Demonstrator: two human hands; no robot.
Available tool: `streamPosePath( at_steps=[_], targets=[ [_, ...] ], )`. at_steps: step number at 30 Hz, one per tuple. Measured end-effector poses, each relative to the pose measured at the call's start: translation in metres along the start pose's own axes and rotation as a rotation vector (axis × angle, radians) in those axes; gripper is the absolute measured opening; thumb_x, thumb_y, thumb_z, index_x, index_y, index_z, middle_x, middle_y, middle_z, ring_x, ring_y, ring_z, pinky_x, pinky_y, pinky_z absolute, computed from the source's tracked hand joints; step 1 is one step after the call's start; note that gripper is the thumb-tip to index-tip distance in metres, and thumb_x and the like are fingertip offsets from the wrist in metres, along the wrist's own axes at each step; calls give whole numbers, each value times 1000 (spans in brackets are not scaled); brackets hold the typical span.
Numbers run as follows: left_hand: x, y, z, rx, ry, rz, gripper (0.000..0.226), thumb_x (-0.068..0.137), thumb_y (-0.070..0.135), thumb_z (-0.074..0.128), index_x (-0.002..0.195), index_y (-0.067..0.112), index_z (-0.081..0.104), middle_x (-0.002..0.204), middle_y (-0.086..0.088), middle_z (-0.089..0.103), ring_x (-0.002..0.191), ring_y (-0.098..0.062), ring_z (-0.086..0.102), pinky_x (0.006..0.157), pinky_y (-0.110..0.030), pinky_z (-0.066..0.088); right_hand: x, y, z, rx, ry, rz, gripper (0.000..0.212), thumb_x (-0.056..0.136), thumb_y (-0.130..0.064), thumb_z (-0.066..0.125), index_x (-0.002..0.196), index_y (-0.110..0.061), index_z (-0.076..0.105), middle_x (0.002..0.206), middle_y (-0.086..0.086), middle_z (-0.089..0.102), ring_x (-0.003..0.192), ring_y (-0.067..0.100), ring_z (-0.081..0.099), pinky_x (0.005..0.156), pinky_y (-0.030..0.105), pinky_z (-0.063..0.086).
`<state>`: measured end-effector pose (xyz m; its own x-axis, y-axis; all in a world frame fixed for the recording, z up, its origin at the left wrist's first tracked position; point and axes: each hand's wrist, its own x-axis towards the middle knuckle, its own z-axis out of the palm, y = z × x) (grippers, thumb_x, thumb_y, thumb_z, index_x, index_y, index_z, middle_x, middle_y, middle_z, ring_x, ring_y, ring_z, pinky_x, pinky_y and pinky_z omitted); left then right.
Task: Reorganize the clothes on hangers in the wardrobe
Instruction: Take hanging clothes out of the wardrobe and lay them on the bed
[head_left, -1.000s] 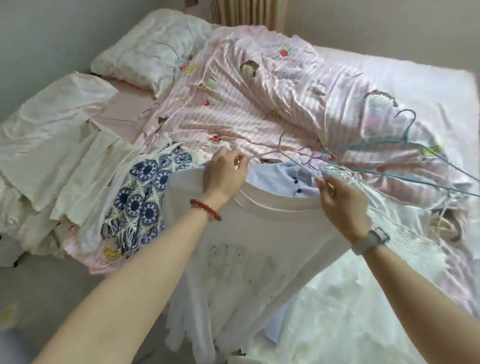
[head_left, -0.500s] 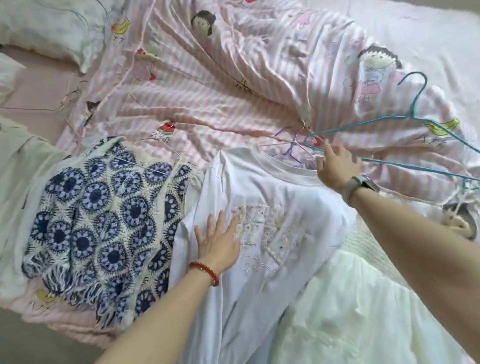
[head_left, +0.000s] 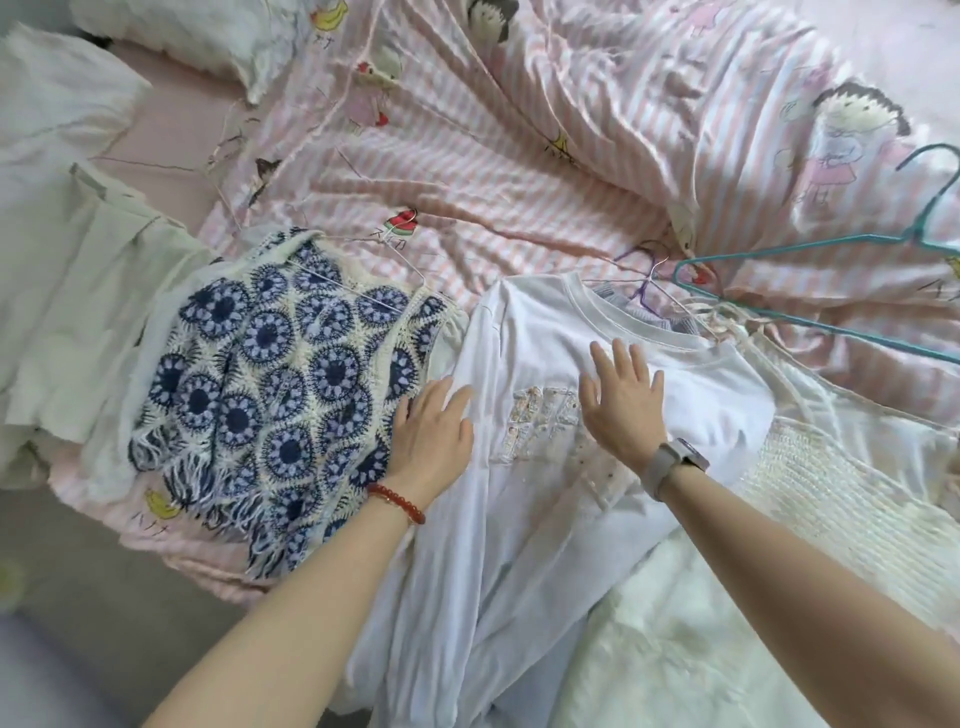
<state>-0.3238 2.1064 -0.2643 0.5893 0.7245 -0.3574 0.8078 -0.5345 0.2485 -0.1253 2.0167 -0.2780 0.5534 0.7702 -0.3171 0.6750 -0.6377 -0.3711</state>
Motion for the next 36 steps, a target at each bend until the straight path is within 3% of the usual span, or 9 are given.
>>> streamPosePath(
  at_steps=[6,10,16,19,21,26,32,36],
  targets=[
    [-96,-59,-53,9,299,-260,46,95,29,36,140,22,33,151,-2,26,139,-17,19,112,-49,6,-87,-121,10,123,-1,-261,46,97,-28,33,141,-18,29,150,8,26,141,25,15,114,50,11],
    [-212,-99,-56,-52,365,-447,46,94,28,39,139,22,36,151,-2,27,140,-17,18,111,-51,8,-176,-194,29,128,-91,-454,47,97,-30,32,143,-19,26,152,5,23,142,23,12,116,46,9],
    [-424,-150,-15,-143,506,-882,42,91,21,48,133,17,47,143,-6,41,133,-21,35,108,-50,17,-334,-269,81,-33,-315,-985,47,95,-25,36,141,-15,32,151,9,24,142,23,14,115,42,13],
    [-536,-164,3,-139,640,-1074,38,84,12,61,121,9,58,128,-13,56,122,-29,50,102,-56,26,-414,-306,102,-61,-434,-1291,44,90,-18,47,133,-8,45,143,13,38,135,31,30,112,46,23],
    [-609,-172,14,-103,699,-1197,38,80,9,66,117,7,61,123,-15,58,118,-32,53,98,-59,31,-469,-332,117,-62,-480,-1462,42,90,-18,48,131,-7,47,140,14,43,132,32,36,108,46,28],
    [-772,-180,24,-5,884,-1532,38,78,11,61,115,3,62,122,-22,57,115,-39,53,92,-59,39,-603,-395,157,-64,-585,-1770,46,96,-24,37,141,-14,30,150,6,26,140,20,19,112,34,18],
    [-930,-154,9,233,1010,-1871,44,79,18,54,122,8,58,131,-18,51,120,-36,48,91,-51,37,-766,-454,179,67,-729,-2033,42,94,-17,43,136,-9,40,143,11,38,132,26,36,106,41,32],
    [-1004,-143,1,378,985,-2047,43,82,13,61,125,8,54,135,-20,47,127,-36,41,94,-53,30,-864,-482,185,138,-908,-2133,39,94,-14,42,132,-5,43,137,14,44,125,29,43,106,37,31]
  ],
)
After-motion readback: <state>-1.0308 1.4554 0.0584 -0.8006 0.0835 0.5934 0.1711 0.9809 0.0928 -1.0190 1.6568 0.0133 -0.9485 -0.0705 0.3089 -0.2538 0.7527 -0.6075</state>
